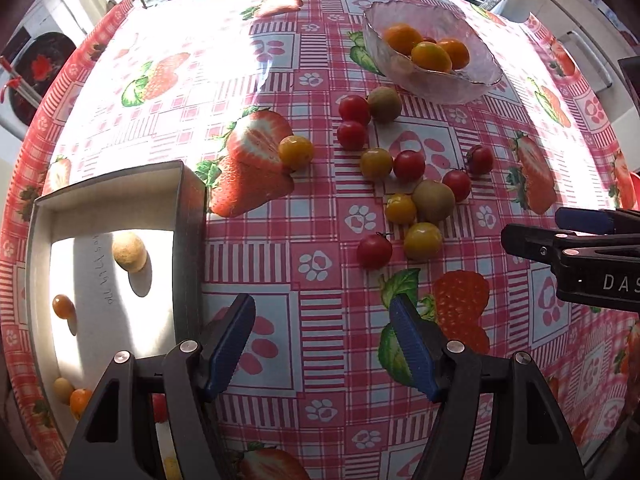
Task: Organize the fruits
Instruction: 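Move both open grippers back toward the remaining tomatoes, then grasp a red cherry tomato with the left gripper while the right grasps another red tomato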
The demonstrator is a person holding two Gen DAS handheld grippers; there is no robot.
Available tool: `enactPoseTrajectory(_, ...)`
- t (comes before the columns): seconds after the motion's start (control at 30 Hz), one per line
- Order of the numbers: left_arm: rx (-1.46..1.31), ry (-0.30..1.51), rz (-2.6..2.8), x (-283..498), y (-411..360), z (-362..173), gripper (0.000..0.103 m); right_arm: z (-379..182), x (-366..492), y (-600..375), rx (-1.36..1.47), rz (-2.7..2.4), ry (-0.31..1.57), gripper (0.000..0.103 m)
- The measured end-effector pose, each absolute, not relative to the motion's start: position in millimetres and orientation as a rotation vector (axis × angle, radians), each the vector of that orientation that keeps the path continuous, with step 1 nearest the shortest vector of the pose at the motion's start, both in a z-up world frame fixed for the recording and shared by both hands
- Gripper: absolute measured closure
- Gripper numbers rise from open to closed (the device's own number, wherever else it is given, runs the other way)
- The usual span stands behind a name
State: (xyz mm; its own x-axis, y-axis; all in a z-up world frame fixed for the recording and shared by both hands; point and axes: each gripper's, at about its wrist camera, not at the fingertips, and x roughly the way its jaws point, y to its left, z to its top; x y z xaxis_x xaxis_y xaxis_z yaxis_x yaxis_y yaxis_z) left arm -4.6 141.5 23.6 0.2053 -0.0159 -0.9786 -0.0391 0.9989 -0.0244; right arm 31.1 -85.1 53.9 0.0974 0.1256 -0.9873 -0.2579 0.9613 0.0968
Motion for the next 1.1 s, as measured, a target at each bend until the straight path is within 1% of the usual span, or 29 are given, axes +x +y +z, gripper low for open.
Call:
enactPoseTrajectory(0.23,-0.055,1.367,0.025,4.5,137.1,17.3,0.032,49.5,48.0,-83.0,-0.146,0.293,1.420,0.016)
enactPoseTrajectory(0.5,-0.059,1.370,0.033,16.3,135.1,1.9,0.032,34.6,67.8,-49.0,-0.198,0.328,1.384,0.017)
enactPoseTrajectory(0.6,-0.053,1.355,0.039,21.8,135.2,-2.2,0.032,33.0,73.6,-42.9,-0.198,0.336,1.372,0.024)
enactPoseTrajectory(0.67,-0.046,1.346,0.038,28.4,133.7,-4.9,0.032,31.3,78.6,-36.3,-0.200,0.336,1.353,0.025)
enactPoseTrajectory(0.77,-0.041,1.336,0.037,34.7,131.2,-4.2,0.032,32.8,87.7,-28.3,-0.210,0.349,1.329,0.031)
enactPoseTrajectory(0.8,-0.039,1.334,0.037,37.1,130.4,-3.8,0.034,33.5,91.0,-25.1,-0.213,0.355,1.323,0.033)
enactPoseTrajectory(0.83,-0.039,1.330,0.037,38.5,129.5,-2.5,0.035,34.4,93.0,-22.0,-0.220,0.358,1.318,0.037)
enactPoseTrajectory(0.87,-0.038,1.325,0.035,39.3,128.0,-0.2,0.041,36.1,94.8,-18.0,-0.231,0.359,1.312,0.042)
enactPoseTrajectory(0.9,-0.037,1.322,0.034,40.3,127.2,0.7,0.047,37.6,95.6,-14.9,-0.242,0.362,1.303,0.056)
enactPoseTrajectory(0.93,-0.036,1.322,0.031,41.2,126.0,1.4,0.050,39.5,95.9,-12.5,-0.245,0.369,1.299,0.070)
enactPoseTrajectory(0.97,-0.033,1.321,0.028,41.9,124.5,2.1,0.058,41.0,96.4,-10.7,-0.240,0.381,1.299,0.076)
enactPoseTrajectory(1.0,-0.030,1.321,0.026,42.2,122.5,3.7,0.066,42.9,96.5,-9.1,-0.231,0.388,1.303,0.076)
enactPoseTrajectory(1.03,-0.031,1.320,0.021,42.5,121.1,4.2,0.070,43.3,97.7,-8.9,-0.218,0.394,1.307,0.077)
enactPoseTrajectory(1.07,-0.034,1.321,0.017,42.1,119.9,5.0,0.081,44.8,97.2,-9.7,-0.198,0.398,1.313,0.077)
enactPoseTrajectory(1.1,-0.040,1.322,0.012,41.7,119.4,5.7,0.084,46.4,96.8,-11.6,-0.176,0.398,1.317,0.077)
